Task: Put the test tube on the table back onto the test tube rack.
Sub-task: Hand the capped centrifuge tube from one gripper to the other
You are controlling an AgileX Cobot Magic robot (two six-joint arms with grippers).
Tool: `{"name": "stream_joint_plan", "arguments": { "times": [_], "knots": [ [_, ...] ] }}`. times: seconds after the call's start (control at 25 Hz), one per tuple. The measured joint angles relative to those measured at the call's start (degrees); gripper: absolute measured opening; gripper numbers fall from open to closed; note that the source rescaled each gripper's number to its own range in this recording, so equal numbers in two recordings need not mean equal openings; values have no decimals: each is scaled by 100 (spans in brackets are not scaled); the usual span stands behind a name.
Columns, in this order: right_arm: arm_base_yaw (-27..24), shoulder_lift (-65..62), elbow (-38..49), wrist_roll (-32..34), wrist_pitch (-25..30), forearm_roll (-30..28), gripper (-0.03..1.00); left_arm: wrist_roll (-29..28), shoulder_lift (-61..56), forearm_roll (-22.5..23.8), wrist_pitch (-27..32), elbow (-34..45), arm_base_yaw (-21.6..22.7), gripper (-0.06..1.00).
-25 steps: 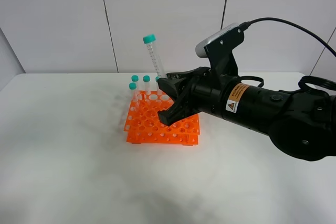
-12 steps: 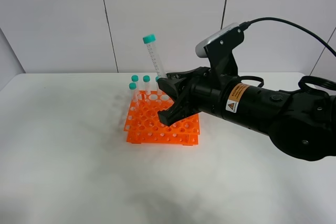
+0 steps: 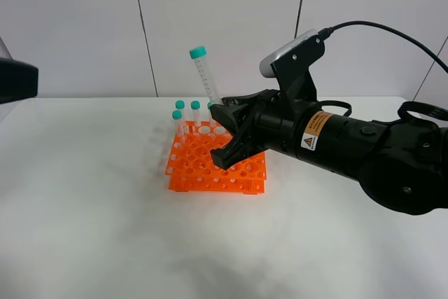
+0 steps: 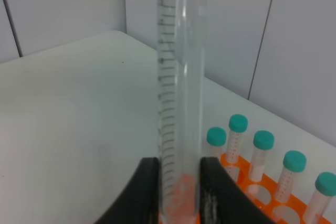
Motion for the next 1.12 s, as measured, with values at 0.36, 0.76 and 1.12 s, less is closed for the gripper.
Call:
{"name": "stream_joint_plan", "arguments": {
  "times": [0.36,0.76,1.12],
  "knots": [
    [0,0,0,-20,-5,-6,0,161,1348,-43,-281,-755,0,82],
    [0,0,0,-24,-5,-48,0,503,2566,-813,-995,-793,0,82],
    [0,0,0,-24,-5,-67,0,2172,3230,-2679,-1293,-793,0,82]
  ]
}}
